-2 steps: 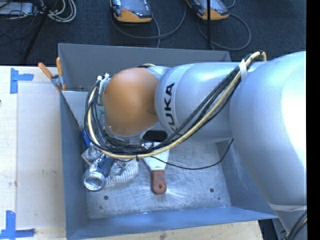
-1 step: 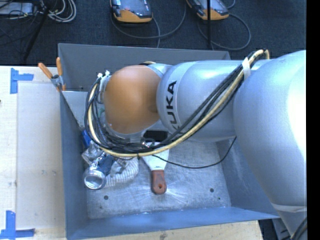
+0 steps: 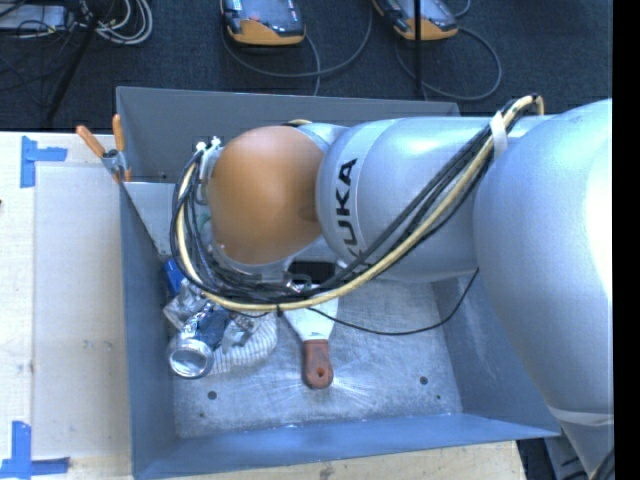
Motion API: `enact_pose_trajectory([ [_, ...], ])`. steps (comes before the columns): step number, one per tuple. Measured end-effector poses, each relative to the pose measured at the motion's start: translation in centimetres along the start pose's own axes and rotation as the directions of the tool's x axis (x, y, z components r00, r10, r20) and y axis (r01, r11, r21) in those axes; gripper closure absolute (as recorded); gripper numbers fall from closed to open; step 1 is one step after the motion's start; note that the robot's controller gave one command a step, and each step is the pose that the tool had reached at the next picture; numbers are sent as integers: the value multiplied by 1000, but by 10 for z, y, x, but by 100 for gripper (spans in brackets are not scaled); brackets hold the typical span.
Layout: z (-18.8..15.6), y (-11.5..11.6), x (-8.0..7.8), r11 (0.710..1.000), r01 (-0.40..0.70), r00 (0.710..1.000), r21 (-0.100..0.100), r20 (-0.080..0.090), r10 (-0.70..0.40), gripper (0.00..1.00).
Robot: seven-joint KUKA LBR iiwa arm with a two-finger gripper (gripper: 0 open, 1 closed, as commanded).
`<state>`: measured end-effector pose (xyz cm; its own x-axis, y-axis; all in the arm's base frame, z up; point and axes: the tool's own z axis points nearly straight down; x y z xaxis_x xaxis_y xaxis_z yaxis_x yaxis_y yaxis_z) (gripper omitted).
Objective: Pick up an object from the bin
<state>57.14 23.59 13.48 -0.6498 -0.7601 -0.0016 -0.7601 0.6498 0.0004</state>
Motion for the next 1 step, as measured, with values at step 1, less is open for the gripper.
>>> enact_pose_trajectory([
  [1,-9,0,0,1000,0,1000,0,0,0,100],
])
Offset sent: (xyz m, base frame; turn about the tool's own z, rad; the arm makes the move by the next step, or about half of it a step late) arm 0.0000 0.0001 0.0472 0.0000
